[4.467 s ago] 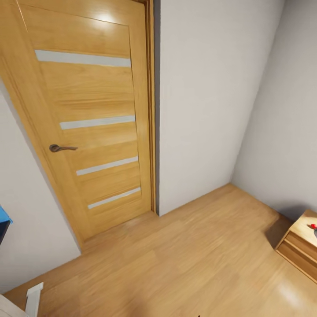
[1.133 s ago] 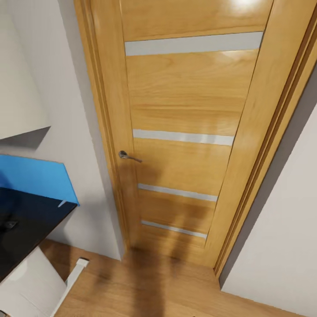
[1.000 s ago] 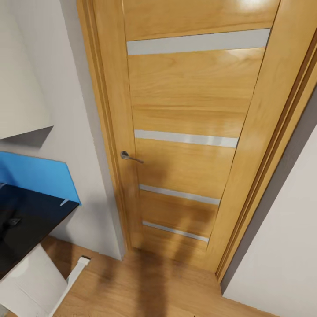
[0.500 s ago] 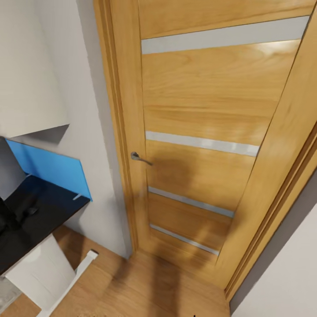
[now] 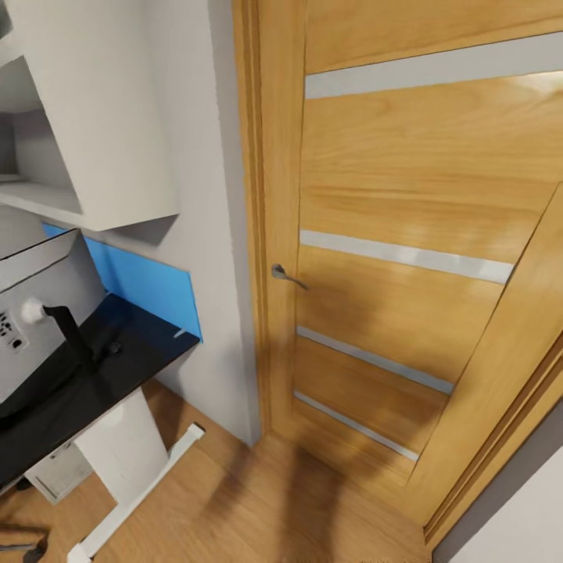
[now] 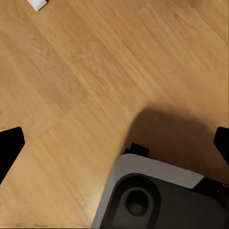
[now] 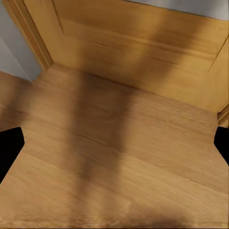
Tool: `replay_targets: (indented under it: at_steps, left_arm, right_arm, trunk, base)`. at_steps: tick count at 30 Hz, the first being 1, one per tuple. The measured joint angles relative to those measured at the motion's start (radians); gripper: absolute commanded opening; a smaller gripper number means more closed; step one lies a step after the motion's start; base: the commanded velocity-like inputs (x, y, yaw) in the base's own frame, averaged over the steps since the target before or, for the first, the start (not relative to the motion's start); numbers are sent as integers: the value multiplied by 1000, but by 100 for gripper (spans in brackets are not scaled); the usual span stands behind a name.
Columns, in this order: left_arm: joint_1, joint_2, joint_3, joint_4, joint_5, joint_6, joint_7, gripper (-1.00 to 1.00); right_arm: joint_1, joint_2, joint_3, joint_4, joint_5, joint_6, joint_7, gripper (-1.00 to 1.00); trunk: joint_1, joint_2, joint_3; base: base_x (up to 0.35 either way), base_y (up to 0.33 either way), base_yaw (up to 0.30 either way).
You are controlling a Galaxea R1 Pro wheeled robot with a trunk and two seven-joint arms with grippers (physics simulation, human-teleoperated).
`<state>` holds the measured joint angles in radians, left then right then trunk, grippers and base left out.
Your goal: In the bedroom, organize the workspace by keeping the computer under the desk, ensuring the monitor is on the desk, placing the keyboard on the desk next to the monitor, placing the mouse on the desk next to the keyboard, moving the folder from the swivel chair onto the desk next to the mouse, stacking the notebook on top of the folder with the pen on top of the notebook, and positioning the swivel chair next to the desk.
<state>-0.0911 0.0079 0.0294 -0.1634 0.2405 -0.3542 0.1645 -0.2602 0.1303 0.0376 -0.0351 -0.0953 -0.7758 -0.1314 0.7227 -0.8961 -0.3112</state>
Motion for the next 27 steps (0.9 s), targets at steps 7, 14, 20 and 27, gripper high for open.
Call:
replay_targets:
  at_steps: [7,14,20,27]
  left_arm:
    - [0,0,0,0,0,0,0,100]
    - [0,-1,0,0,0,0,0,100]
    - [0,-2,-1,0,-1,0,0,100]
    - [1,-1,0,0,-1,0,0,100]
  right_arm:
    - [0,0,0,-1,0,37,0,100]
    - [0,0,0,-1,0,40,0,100]
    - [0,0,0,-1,0,40,0,100]
    - [0,0,0,-1,1,40,0,100]
  trunk:
    - [0,0,0]
    - [-1,0,0]
    - [-1,0,-3]
    - [-1,0,-9]
  base:
    - [-226,0,288]
    - [-27,0,288]
    - [-2,0,271]
    - [0,0,244]
